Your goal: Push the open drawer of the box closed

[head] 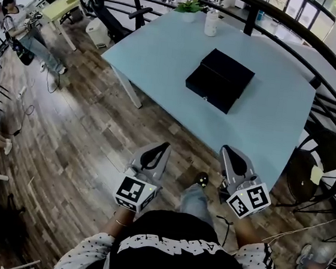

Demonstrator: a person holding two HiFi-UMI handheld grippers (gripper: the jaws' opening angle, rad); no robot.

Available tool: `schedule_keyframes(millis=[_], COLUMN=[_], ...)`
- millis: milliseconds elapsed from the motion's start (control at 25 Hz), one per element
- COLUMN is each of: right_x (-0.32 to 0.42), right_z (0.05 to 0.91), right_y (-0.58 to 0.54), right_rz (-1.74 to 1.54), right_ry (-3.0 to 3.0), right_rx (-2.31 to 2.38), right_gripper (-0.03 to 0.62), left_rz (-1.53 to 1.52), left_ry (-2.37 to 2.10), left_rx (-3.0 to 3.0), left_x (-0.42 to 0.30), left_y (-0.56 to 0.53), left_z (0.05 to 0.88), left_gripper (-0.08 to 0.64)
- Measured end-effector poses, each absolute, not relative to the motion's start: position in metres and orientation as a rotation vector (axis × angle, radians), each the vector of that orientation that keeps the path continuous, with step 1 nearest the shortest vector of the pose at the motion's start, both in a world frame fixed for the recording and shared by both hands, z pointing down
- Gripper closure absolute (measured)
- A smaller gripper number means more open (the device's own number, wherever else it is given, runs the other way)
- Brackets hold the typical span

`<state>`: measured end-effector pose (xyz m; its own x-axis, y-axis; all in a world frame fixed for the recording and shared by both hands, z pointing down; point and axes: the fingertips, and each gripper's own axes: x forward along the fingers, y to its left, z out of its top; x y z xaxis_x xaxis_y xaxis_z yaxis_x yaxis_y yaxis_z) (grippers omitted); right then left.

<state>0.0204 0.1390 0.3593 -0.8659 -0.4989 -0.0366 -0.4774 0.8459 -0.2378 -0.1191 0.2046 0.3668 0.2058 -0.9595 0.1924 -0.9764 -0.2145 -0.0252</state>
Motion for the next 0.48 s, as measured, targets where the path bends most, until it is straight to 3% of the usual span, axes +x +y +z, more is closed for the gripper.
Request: schedule_keyframes(millis=[480], right_x=[0.023], right_z=[0.357], right_y=[0.073], right_rz=[-0.34], right_ry=[2.934], right_rx=[-0.808], right_gripper=[0.597], left_rz=[0.252], left_ry=[-1.9], left_rx=[2.349], left_x=[-0.12], left_y=[0.147], left_z=[0.367], left_gripper=[0.56])
